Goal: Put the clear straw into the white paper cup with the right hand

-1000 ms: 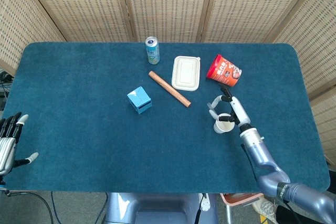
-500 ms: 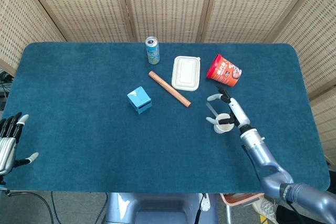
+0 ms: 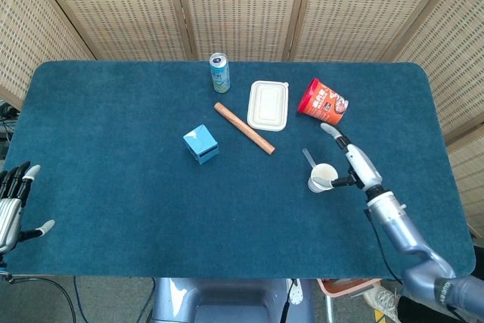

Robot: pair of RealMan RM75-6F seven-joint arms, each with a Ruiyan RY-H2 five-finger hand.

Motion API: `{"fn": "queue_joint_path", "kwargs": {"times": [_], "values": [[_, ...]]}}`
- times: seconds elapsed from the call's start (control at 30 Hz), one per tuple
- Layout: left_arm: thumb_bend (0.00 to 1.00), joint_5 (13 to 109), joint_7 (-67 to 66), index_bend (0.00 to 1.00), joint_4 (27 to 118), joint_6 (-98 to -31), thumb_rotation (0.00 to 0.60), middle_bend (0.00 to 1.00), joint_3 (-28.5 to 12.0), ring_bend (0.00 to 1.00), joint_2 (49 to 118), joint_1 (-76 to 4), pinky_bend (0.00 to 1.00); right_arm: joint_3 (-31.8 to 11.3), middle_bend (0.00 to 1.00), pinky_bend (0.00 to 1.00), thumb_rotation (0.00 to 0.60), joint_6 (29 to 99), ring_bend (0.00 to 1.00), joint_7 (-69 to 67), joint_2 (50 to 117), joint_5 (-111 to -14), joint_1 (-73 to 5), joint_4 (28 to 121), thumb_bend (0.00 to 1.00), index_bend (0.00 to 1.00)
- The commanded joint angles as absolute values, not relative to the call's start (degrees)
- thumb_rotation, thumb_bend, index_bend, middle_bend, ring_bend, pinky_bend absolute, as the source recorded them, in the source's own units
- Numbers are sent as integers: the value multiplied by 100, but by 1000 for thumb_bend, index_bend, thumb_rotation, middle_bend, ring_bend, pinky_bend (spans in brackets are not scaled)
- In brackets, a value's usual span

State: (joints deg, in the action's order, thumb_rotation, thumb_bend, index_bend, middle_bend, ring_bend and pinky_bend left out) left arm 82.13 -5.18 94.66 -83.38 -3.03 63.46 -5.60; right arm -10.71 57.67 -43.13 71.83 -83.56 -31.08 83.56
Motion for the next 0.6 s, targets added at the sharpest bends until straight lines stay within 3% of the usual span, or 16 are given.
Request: {"fn": "queue_joint_path", "kwargs": {"times": [0.03, 0.4, 0.6], "values": [[62, 8237, -505, 0, 9469, -8378, 600, 0, -300, 0, 6339, -541, 0, -652, 0, 0, 600, 6319, 0, -3328, 6606, -8767, -2651, 8794, 0, 0], [62, 8502, -562, 0, 9535, -8661, 600, 0, -214, 0, 6301, -416, 0, 129, 0, 0, 600, 8454, 0, -600, 6820, -9514, -1158, 8573, 0, 0], [62, 8603, -587, 0, 9558, -8760, 600, 0, -175, 0, 6277, -361, 0, 208, 0, 0, 600, 8913, 0, -269, 6981, -9629, -832, 8540, 0, 0]]}}
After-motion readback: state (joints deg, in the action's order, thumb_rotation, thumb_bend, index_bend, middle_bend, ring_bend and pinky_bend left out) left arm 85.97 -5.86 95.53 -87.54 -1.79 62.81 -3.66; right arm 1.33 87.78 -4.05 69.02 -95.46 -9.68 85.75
